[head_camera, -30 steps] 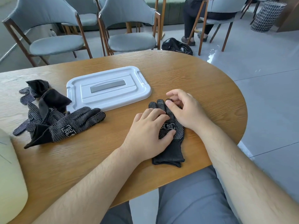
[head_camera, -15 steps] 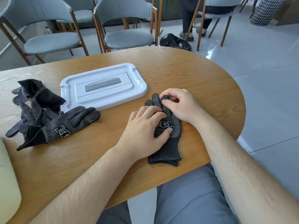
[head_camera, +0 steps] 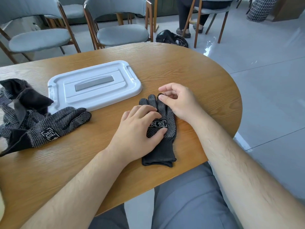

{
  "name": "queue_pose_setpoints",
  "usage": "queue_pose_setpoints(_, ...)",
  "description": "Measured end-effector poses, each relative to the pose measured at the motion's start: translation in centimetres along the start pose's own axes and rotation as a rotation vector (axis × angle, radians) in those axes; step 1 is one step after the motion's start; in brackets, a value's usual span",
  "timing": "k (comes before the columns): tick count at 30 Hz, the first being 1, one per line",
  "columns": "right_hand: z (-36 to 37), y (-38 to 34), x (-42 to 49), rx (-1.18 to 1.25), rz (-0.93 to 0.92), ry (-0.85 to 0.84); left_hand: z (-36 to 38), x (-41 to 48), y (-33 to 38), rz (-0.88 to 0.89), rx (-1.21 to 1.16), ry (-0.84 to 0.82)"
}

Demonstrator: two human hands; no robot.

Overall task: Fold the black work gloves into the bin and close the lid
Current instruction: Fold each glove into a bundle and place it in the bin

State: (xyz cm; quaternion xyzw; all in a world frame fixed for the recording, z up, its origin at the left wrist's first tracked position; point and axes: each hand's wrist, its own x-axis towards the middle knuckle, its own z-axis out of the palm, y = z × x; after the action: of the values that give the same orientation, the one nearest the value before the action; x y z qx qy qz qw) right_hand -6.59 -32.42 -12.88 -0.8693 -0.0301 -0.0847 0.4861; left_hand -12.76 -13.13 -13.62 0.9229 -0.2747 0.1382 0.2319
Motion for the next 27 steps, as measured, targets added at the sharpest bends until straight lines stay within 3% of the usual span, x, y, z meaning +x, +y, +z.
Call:
queue_pose_setpoints(9, 0.09, -0.73, -0.4, -0.124, 0.039, -0.018, -0.07, -0.02, -0.07, 0.0, -0.018, -0.004)
queue_pose_setpoints(27, -0.04, -0.42, -0.28, 0.002, 0.015, 0.014, -0.19, 0.05, -0.05, 0.017, -0.028, -0.023)
